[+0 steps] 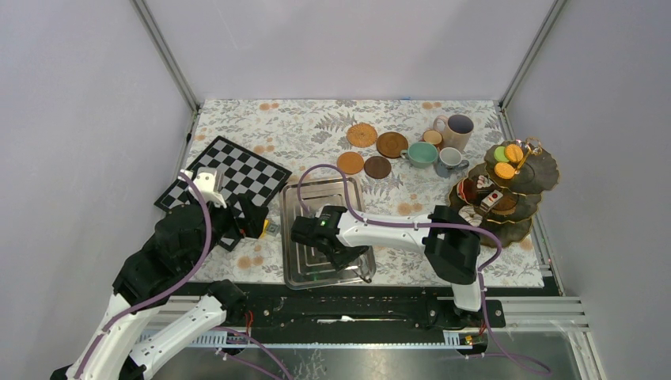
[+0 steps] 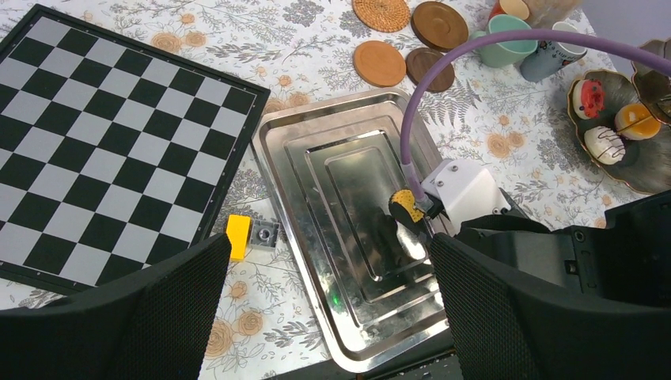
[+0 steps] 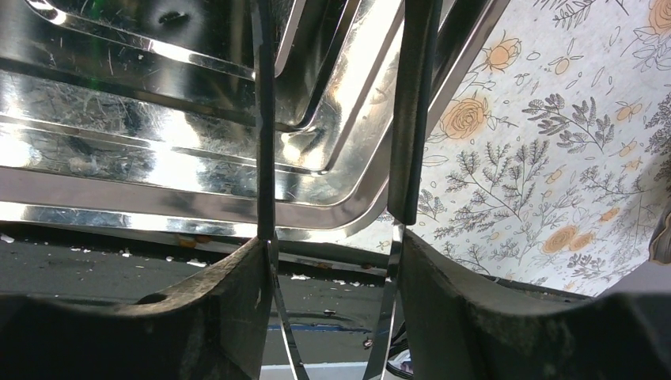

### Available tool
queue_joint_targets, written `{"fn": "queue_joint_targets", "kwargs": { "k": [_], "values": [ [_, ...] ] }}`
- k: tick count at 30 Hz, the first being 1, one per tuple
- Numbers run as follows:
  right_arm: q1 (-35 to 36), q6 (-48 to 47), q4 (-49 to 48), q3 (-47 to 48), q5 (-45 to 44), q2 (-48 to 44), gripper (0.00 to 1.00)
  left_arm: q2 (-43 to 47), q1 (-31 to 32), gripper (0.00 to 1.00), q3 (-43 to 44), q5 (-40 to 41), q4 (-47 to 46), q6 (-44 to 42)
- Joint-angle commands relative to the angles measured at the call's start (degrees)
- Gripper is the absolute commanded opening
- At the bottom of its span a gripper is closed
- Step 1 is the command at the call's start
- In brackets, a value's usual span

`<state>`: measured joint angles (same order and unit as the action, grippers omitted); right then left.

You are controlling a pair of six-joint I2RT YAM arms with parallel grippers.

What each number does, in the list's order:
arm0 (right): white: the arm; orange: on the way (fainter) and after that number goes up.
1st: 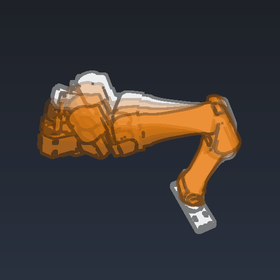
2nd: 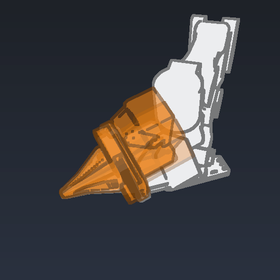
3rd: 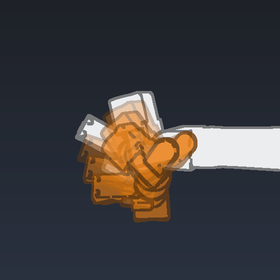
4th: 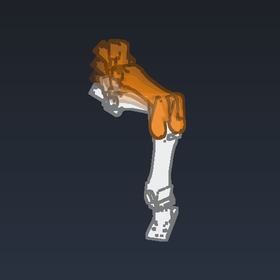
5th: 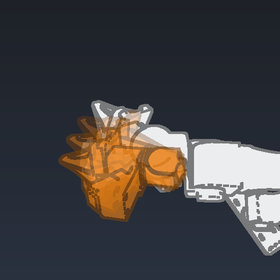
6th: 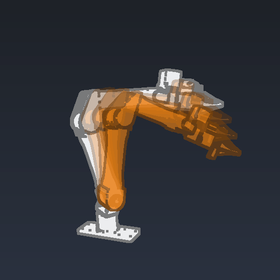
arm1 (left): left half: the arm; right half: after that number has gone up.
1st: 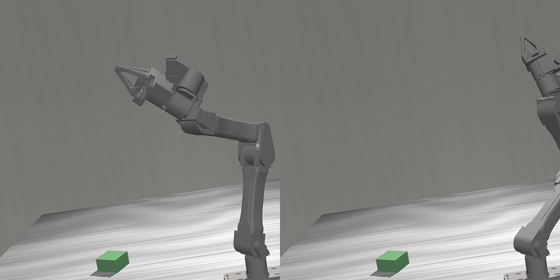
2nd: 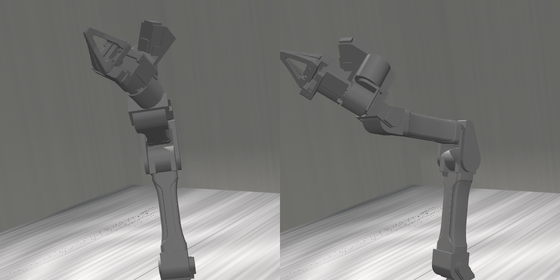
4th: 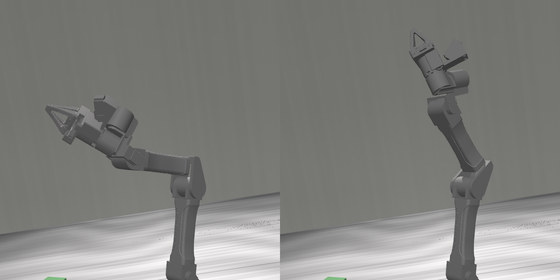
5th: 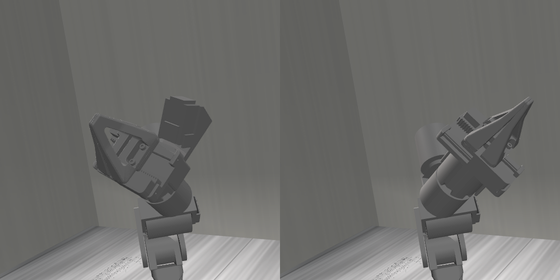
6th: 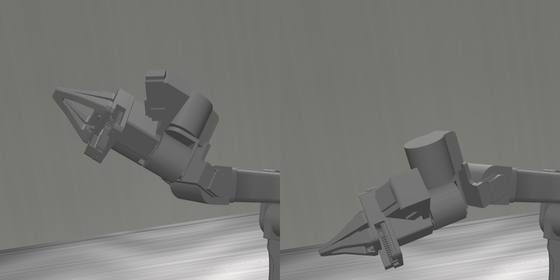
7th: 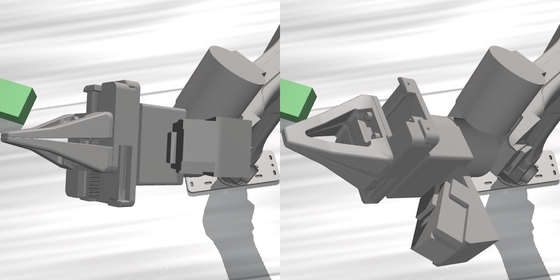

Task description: Serve the afternoon tea

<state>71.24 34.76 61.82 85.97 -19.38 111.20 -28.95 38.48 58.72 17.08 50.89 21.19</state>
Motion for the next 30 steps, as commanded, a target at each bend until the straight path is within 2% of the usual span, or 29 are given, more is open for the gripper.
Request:
{"fn": "queue_joint_targets", "kwargs": {
  "k": [1, 8, 12, 23, 26, 30],
  "values": [
    [0.26, 0.71, 1.14, 0.15, -1.46, -0.56, 0.56, 0.47, 0.28, 0.99, 2.54, 1.29, -1.11, -0.62],
    [0.21, 1.40, 2.08, 1.75, -5.68, -3.30, 0.53, 0.12, 0.28, 0.99, 2.54, 1.11, -1.15, -0.36],
    [0.14, 0.67, -0.94, 3.00, -7.07, -6.16, 0.53, -0.14, 0.27, 0.99, 2.68, 0.92, -1.23, -0.11],
    [-8.50, 1.78, -19.85, -6.24, 3.70, -22.03, 0.53, -0.62, 0.28, 0.99, 3.32, 0.84, -1.15, -0.07],
    [-11.48, 4.17, -16.59, -5.47, -0.86, -27.64, 0.53, -1.00, 0.28, 0.99, 3.20, 0.67, -1.35, -0.10],
    [-13.68, 7.37, -5.47, -2.01, -13.53, -33.55, 0.53, -1.32, 0.28, 0.99, 2.78, -0.10, -2.46, -0.18]
  ]
}}
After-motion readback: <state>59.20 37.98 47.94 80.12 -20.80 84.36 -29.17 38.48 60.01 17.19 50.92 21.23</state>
